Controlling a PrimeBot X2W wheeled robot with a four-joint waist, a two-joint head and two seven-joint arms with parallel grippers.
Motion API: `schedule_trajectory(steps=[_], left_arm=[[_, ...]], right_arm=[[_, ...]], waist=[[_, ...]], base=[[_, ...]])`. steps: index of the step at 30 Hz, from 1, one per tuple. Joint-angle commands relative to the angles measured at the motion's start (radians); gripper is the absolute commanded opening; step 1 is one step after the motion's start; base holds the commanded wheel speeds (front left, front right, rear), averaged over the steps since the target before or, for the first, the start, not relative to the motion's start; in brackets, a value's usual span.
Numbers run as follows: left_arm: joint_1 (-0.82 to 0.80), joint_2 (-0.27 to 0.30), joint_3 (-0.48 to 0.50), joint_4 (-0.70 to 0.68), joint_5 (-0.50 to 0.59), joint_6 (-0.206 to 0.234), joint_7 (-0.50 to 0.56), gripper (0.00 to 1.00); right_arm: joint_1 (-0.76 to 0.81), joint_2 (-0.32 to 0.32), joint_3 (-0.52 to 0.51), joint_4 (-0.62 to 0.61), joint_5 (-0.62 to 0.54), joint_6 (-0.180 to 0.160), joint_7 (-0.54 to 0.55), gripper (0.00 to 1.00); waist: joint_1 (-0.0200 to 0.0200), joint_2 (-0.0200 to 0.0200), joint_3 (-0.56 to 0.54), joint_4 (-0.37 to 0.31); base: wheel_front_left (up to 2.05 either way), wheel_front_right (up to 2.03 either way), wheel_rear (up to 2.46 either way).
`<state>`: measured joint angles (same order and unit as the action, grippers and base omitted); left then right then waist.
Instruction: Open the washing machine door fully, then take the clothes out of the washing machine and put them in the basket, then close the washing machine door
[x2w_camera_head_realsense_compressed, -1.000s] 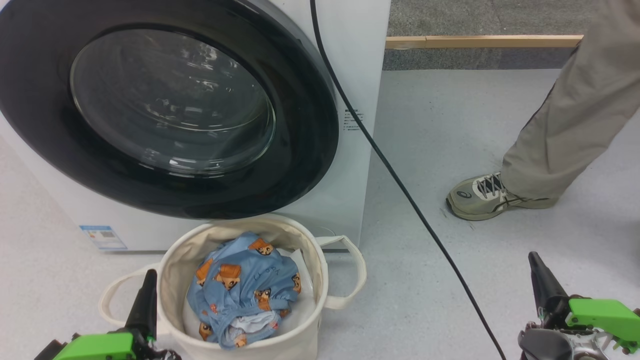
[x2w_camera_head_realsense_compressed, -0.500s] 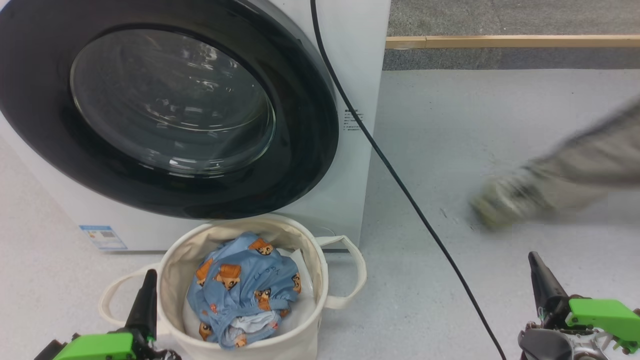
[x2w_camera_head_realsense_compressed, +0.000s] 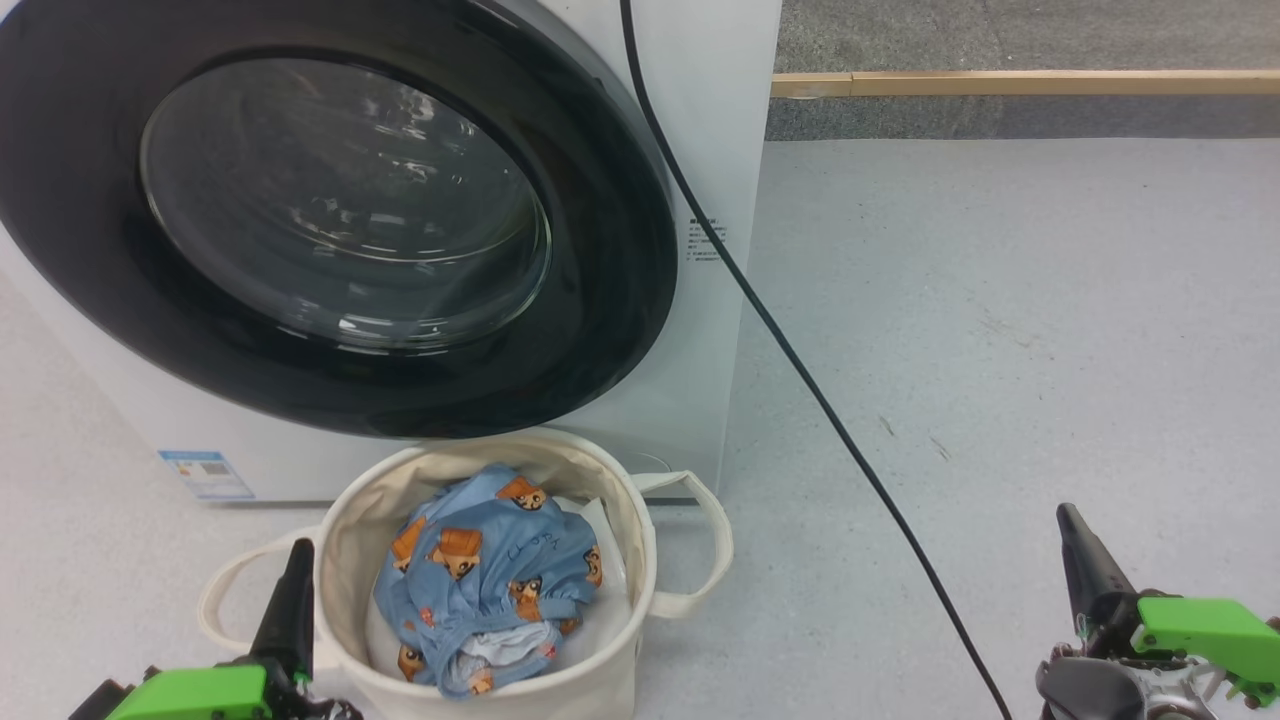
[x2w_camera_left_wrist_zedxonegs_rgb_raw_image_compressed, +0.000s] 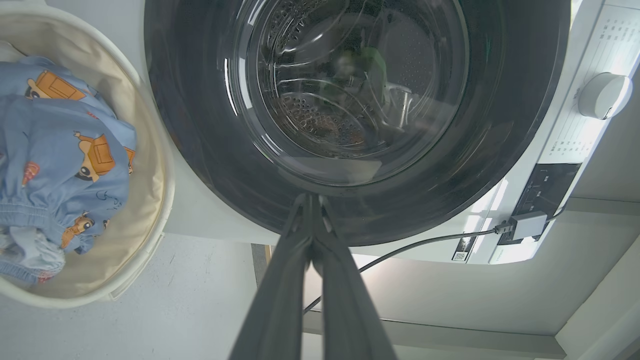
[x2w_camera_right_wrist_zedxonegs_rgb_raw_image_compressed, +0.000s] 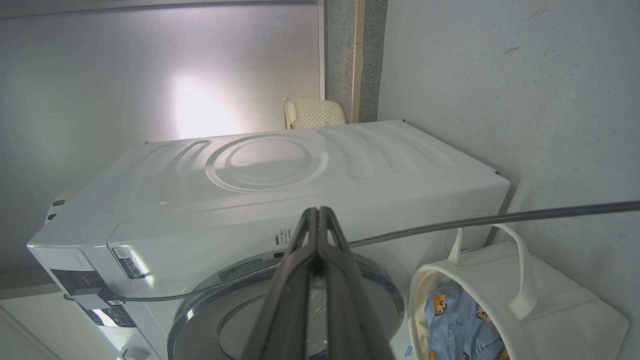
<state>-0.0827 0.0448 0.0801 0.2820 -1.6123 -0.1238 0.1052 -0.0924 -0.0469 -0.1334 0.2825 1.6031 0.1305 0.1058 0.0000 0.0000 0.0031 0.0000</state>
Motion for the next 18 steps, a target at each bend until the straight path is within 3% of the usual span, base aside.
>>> schedule_trajectory(steps=[1,18], left_arm=[[-0.025,0.005,0.033,-0.037,0.003,-0.007,0.008,0.00],[-0.025,0.005,0.033,-0.037,0.003,-0.007,0.008,0.00]], right_arm=[[-0.016,-0.003,0.020,-0.038,0.006,0.000,0.007,0.00],[-0.016,-0.003,0.020,-0.038,0.006,0.000,0.007,0.00]], waist=[[0.0000,0.0000,0.000,0.000],[0.0000,0.0000,0.000,0.000]], base=[[0.00,0.00,0.00],[0.00,0.00,0.00]])
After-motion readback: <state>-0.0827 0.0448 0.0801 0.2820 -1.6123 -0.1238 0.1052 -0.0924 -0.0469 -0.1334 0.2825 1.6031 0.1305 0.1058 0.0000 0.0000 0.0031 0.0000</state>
